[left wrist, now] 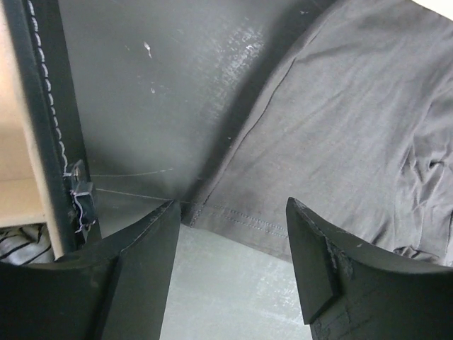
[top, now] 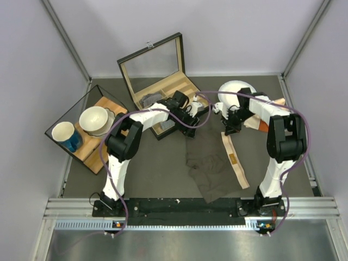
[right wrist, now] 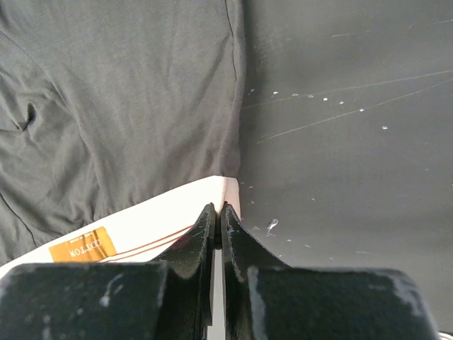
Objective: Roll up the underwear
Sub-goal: Fold the underwear at the center of the board.
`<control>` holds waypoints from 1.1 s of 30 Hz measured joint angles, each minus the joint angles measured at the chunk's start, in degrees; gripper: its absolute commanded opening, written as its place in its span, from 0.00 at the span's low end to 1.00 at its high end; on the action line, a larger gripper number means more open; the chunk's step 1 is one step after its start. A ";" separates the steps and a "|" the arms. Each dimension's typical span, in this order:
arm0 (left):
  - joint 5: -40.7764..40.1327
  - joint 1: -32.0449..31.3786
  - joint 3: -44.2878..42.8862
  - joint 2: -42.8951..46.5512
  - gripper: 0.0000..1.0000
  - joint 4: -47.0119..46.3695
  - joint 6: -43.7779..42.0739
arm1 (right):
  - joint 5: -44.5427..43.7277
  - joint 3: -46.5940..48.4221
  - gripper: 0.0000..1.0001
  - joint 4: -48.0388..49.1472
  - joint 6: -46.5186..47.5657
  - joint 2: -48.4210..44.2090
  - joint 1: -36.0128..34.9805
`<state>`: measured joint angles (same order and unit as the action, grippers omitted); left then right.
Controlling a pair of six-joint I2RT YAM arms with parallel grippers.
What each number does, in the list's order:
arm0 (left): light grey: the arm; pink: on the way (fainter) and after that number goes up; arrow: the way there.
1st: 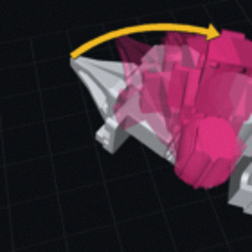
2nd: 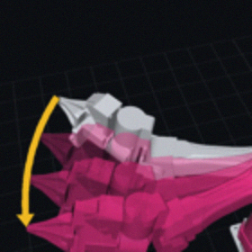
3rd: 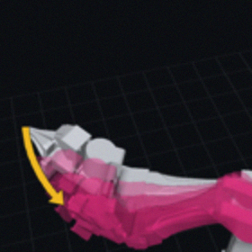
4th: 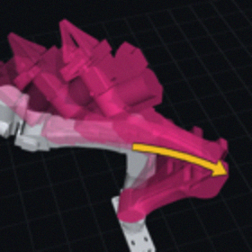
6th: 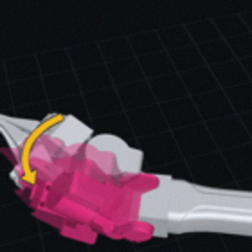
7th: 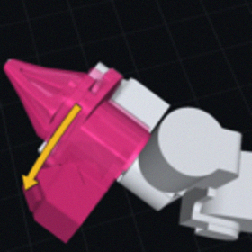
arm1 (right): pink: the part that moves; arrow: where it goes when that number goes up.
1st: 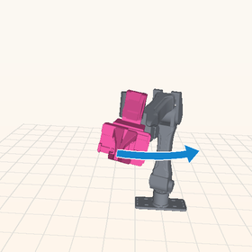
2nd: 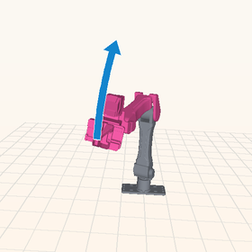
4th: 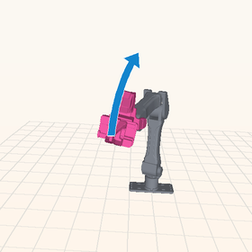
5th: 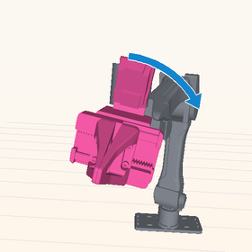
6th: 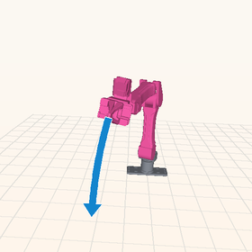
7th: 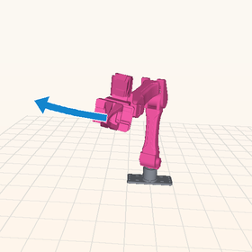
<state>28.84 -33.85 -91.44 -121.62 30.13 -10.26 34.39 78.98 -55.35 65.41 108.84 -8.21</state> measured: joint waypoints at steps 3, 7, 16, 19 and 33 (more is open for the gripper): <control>-1.01 -0.13 -0.87 -1.31 0.59 0.90 -0.22 | 0.00 0.00 0.00 0.00 0.02 0.00 0.00; -3.06 -0.35 -1.73 -1.97 0.32 1.92 -0.57 | 0.00 0.00 0.00 0.02 0.02 0.00 0.00; -5.90 -0.68 -4.44 -3.56 0.00 6.12 -0.28 | 0.00 0.00 0.00 0.00 -0.02 0.00 -0.02; -7.34 -0.76 -4.39 -3.21 0.00 6.51 0.87 | 0.07 0.00 0.00 0.02 -0.20 -0.04 -0.02; -16.00 -0.96 -1.44 14.38 0.00 4.35 2.34 | 1.53 5.05 0.00 1.92 -4.70 -9.51 -0.02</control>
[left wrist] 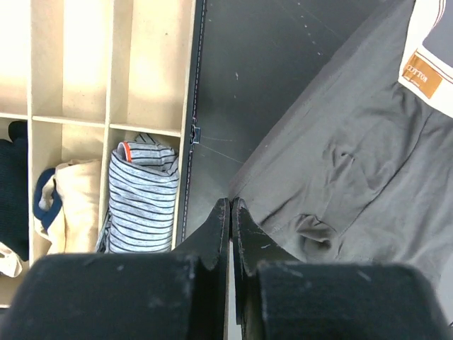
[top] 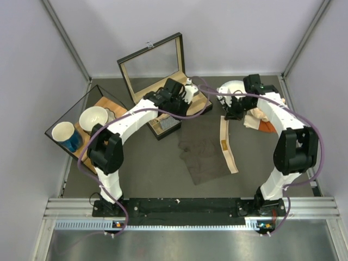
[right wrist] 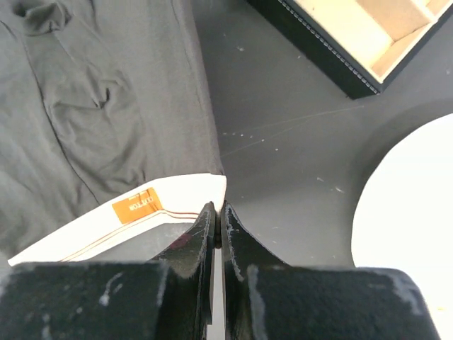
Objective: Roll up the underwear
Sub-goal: Fold the underwear at the center of the board.
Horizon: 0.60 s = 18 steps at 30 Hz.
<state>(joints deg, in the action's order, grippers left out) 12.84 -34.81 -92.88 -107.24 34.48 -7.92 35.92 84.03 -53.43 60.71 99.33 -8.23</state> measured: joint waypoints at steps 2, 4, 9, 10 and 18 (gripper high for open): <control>0.00 -0.22 0.31 0.61 0.00 -0.09 0.07 | 0.42 -1.22 0.00 0.70 -0.28 -1.66 0.00; 0.11 -0.76 2.21 1.46 0.00 -0.42 0.31 | 0.76 -4.22 0.00 1.18 -0.26 -3.89 0.00; 1.36 -4.94 10.10 5.46 0.00 0.48 1.68 | 2.25 -15.87 0.00 1.20 1.81 -11.43 0.00; 1.70 -5.97 11.17 6.19 0.00 0.59 2.03 | 2.47 -19.15 0.00 0.96 2.58 -13.73 0.00; 4.04 -14.82 20.35 12.83 0.00 0.59 7.80 | 3.02 -31.28 0.00 -0.24 8.04 -22.91 0.00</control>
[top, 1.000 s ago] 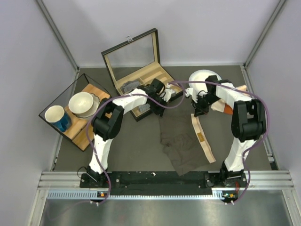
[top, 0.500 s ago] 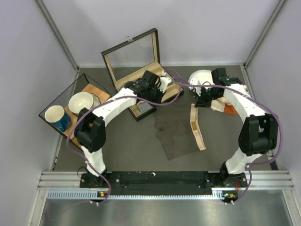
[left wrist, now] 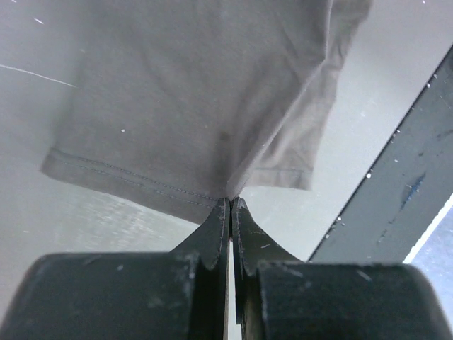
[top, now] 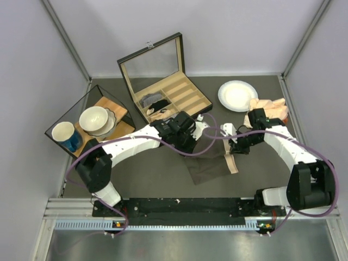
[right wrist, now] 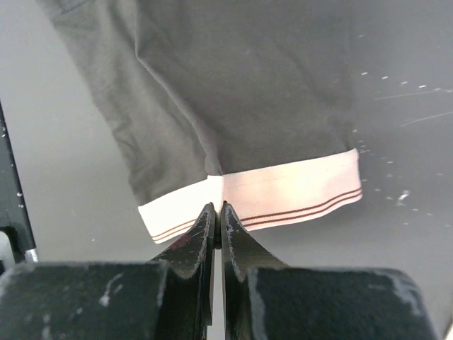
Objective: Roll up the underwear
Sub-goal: Fold the underwear at the center of the board.
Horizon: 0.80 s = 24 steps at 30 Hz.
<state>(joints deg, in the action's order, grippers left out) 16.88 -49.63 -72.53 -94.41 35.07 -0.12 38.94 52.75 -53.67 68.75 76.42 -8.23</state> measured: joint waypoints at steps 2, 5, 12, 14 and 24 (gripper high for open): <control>0.15 -1.20 1.53 0.68 0.00 -0.22 1.36 | -0.04 -1.90 0.00 -0.24 1.20 -0.68 0.00; 0.26 -2.86 3.74 0.94 0.00 -0.66 3.21 | -0.31 -4.17 0.00 -0.37 2.56 -1.51 0.00; 1.60 -4.83 7.52 0.94 0.00 -2.78 5.57 | -1.62 -6.62 0.00 -0.48 4.28 -2.01 0.00; 1.75 -5.07 7.52 0.92 0.00 -3.43 6.14 | -1.92 -6.73 0.00 -0.35 4.74 -1.92 0.00; 2.99 -7.02 7.52 -1.79 0.04 -4.90 8.50 | -3.96 -10.45 0.05 0.35 6.86 -1.73 0.00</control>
<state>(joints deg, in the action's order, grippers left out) 19.88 -56.64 -65.01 -96.20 30.17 8.38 34.98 42.30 -53.32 75.61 74.70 -8.23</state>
